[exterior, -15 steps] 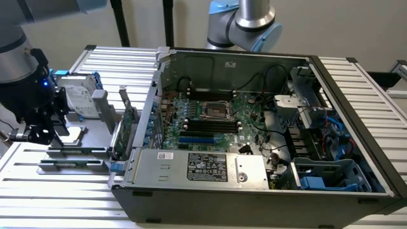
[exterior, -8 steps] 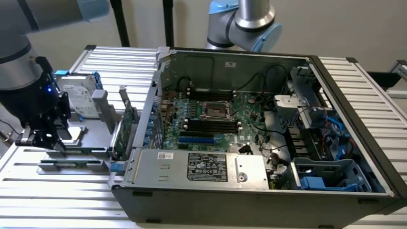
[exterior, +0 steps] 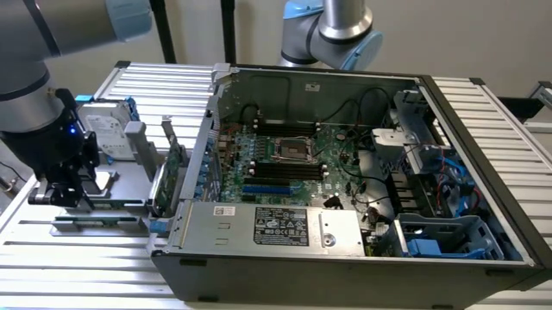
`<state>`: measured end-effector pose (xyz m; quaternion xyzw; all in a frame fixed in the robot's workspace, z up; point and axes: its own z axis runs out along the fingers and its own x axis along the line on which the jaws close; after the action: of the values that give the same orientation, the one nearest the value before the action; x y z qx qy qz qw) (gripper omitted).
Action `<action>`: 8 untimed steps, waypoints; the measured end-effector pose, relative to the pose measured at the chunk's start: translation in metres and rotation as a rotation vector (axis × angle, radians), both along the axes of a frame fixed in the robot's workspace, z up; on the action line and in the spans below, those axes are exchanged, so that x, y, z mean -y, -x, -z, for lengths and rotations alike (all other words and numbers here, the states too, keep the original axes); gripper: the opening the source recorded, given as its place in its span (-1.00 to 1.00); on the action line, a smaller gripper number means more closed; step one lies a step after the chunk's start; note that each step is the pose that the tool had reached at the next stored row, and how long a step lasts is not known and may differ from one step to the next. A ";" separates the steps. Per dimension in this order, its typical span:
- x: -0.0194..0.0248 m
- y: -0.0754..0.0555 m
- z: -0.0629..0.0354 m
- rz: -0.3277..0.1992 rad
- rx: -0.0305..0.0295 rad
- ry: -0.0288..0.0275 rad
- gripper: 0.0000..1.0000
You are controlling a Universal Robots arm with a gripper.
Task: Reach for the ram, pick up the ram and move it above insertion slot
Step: 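Pick up the ram and move it above insertion slot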
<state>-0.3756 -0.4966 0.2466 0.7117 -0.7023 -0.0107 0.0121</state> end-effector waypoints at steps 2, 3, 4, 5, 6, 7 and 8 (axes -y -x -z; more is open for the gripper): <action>0.0002 0.000 0.0036 0.000 0.0000 -0.0001 -0.27; 0.0004 0.000 0.0053 -0.001 -0.0001 0.0000 -0.27; 0.0005 0.000 0.0070 -0.001 -0.0001 0.0000 -0.27; 0.0007 0.000 0.0085 -0.001 -0.0001 0.0000 -0.27; 0.0009 0.000 0.0100 -0.001 -0.0001 0.0001 -0.27; 0.0012 0.000 0.0113 -0.001 -0.0002 0.0000 -0.27; 0.0014 0.000 0.0126 -0.001 -0.0003 0.0000 -0.27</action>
<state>-0.3756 -0.4980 0.2341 0.7119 -0.7021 -0.0108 0.0122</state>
